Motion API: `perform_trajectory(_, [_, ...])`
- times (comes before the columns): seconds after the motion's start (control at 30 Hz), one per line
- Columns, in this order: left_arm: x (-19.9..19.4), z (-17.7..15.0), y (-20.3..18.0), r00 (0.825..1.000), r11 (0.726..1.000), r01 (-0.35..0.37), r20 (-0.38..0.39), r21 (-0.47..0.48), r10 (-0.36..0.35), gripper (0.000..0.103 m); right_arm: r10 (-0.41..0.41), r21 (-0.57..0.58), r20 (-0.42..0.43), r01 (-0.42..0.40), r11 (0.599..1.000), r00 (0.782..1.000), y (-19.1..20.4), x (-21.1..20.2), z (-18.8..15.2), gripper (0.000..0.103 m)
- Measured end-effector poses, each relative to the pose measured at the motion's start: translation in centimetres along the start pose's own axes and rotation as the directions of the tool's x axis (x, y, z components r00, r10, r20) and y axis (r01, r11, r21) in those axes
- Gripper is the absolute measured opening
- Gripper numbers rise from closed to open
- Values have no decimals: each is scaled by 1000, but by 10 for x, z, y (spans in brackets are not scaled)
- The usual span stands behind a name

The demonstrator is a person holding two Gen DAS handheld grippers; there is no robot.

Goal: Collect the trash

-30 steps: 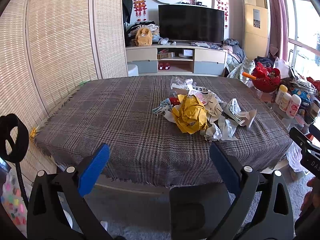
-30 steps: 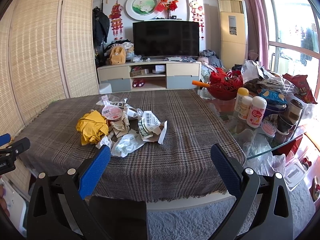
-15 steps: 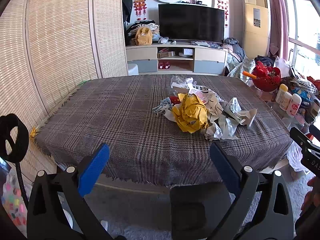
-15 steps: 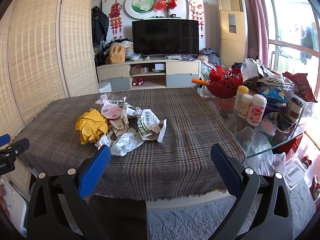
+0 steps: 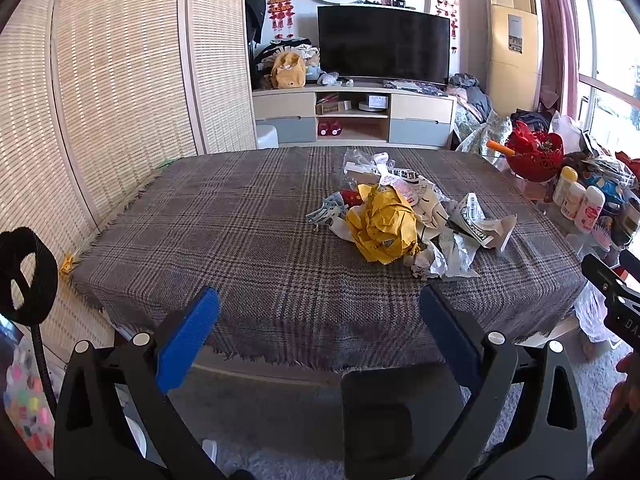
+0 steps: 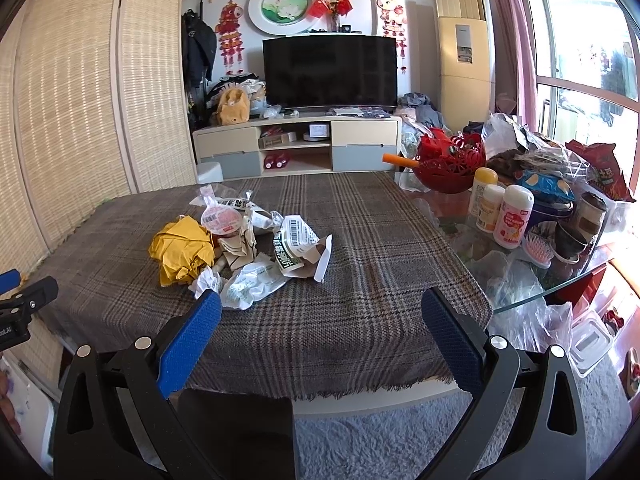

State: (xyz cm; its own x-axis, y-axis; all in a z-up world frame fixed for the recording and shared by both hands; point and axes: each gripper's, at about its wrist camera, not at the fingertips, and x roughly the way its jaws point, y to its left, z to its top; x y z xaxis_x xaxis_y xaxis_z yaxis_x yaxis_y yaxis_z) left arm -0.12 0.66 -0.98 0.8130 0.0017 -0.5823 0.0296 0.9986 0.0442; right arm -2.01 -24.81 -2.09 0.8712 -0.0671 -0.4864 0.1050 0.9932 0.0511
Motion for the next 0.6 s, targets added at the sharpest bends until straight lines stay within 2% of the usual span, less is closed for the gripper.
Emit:
perform_trajectory(0.27, [4,0,-1,1000,1000,-3,-24,11,3,95,20,4,-20,-20,1000,1000,0,4,0,100])
perform_trajectory(0.47, [12,-2,-4,999,999,5,-54,48,-3,95,47,1,-76,-47,999,996,-1,11,9,100])
perform_trajectory(0.6, [13,1,-7,998,998,23,-60,50,-20,95,52,-9,-40,-53,999,998,-3,12,10,100])
